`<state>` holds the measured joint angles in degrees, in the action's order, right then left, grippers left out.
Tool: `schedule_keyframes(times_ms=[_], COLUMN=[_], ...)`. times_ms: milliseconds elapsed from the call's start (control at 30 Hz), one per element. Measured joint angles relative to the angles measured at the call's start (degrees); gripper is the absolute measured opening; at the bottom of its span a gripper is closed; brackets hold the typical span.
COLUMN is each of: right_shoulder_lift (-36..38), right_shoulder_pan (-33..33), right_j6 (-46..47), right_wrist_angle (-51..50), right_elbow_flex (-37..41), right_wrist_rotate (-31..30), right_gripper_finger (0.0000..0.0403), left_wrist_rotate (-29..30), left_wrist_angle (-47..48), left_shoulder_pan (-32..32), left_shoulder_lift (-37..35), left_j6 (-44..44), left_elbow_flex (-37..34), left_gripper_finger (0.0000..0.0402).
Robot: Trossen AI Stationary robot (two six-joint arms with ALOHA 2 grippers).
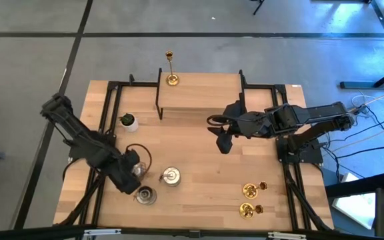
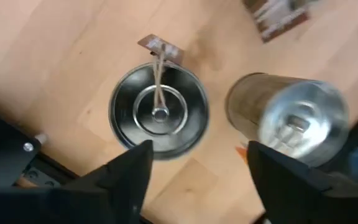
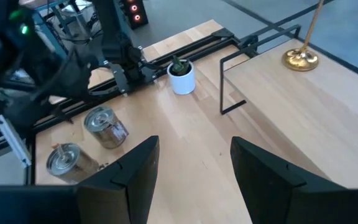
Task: Pick & Place candle stick holders
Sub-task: Put the top silver scented candle on the shelf
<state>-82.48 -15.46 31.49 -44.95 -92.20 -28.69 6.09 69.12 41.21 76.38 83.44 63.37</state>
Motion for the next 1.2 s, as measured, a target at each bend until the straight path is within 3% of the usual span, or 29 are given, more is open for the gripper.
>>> schedule_keyframes(times_ms=[233,433,667,933,1200], right_shoulder_lift=[-0.64,-0.92,-0.92,-0.92,-0.9], right_shoulder_pan=[-0.02,-0.02,-0.02,-0.02,0.03], right_j6=[0.02,0.02,0.0,0.5,0.68], right_wrist_angle=[0.23,1.04,0.84,0.83,0.86], right_elbow_flex=[0.02,0.9,1.01,1.01,1.01], right_wrist_rotate=[-0.26,0.09,1.39,3.47,3.91], right_gripper_finger=[0.0204,0.0204,0.0204,0.0204,0.0204], left_wrist_rotate=[-3.33,-3.39,-0.59,1.62,5.28], left_wrist_angle=[0.92,1.6,1.42,-3.96,-9.23], left_shoulder_pan=[-1.33,-2.09,-0.12,3.82,4.39], left_shoulder_lift=[5.39,6.94,6.88,6.53,6.27], left_j6=[2.3,3.09,10.08,21.12,23.28], left_elbow_flex=[0.0,0.0,-0.26,-6.62,-11.54], left_gripper_finger=[0.0341,0.0378,0.0385,0.0385,0.0385])
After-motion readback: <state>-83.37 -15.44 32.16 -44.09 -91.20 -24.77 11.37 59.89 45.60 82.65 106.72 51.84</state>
